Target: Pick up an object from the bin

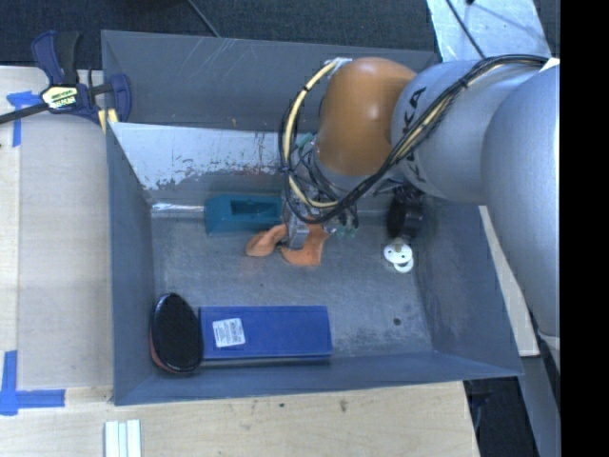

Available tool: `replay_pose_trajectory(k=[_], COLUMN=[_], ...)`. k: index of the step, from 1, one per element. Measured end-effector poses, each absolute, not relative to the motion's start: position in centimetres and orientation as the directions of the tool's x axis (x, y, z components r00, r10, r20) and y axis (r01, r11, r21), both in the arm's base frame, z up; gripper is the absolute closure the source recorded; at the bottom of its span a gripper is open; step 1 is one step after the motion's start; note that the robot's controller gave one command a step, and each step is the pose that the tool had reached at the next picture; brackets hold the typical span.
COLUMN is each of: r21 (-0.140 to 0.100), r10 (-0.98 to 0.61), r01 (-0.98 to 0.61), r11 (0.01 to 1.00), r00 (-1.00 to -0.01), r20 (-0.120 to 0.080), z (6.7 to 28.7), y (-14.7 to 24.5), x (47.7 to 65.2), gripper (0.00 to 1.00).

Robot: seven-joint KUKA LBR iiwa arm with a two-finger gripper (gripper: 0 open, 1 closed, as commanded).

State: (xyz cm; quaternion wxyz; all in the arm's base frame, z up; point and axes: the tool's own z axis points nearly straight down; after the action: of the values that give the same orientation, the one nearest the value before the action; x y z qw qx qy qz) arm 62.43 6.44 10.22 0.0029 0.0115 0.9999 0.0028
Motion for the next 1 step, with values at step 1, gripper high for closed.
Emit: replay_pose_trajectory(k=[1], r21=[0.002], r10=[0.023], r01=[0.023], r11=[1.0], r00=[-1.0], r20=[-0.004], z=[11.66], y=[6.37], x=[62.51], gripper=[1.0])
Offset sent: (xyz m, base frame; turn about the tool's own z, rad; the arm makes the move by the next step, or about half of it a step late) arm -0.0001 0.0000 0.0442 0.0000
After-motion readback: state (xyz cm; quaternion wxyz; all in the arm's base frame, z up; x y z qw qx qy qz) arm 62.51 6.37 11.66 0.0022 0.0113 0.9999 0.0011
